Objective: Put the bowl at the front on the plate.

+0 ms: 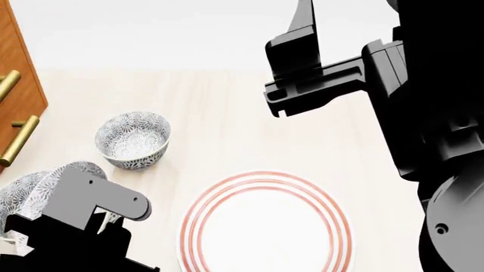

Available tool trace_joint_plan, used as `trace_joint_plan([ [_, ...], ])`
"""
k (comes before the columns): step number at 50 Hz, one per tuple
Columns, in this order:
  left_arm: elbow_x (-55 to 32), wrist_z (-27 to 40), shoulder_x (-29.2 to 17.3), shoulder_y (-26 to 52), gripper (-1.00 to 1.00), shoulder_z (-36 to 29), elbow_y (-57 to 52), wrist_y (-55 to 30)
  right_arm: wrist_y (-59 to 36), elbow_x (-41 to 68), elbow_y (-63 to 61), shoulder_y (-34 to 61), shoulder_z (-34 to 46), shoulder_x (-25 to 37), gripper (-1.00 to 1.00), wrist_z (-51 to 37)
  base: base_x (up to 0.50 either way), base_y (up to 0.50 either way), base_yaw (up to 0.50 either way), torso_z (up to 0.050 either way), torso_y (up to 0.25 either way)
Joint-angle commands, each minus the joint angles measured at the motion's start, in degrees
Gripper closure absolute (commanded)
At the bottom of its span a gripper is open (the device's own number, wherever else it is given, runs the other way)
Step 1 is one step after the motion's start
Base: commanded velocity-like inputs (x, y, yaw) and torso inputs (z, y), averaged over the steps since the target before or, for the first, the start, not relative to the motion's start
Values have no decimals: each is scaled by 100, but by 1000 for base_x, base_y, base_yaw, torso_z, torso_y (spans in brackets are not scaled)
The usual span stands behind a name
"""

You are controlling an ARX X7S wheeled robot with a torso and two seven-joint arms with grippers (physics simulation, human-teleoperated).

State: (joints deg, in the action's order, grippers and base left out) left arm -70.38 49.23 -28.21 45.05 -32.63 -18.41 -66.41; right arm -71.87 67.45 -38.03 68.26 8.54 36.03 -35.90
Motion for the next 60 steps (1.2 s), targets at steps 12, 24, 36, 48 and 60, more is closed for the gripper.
trace_joint_plan([
  [12,131,-353,224,860,100,-163,6,-58,141,-19,-27,-109,36,69,-100,16,0,0,0,0,0],
  [24,288,-535,392,1198,100,-369,82,-60,207,-24,-32,-132,50,91,-100,14,0,0,0,0,0],
  [36,648,-894,633,1526,100,-727,399,66,246,-18,-22,-151,76,118,-100,14,0,0,0,0,1],
  [48,1011,-1269,826,1833,100,-1086,740,223,161,112,17,50,89,131,-100,-55,0,0,0,0,0],
  [60,1616,-1747,993,2126,100,-1682,1257,464,276,1,38,25,173,144,-100,37,0,0,0,0,1],
])
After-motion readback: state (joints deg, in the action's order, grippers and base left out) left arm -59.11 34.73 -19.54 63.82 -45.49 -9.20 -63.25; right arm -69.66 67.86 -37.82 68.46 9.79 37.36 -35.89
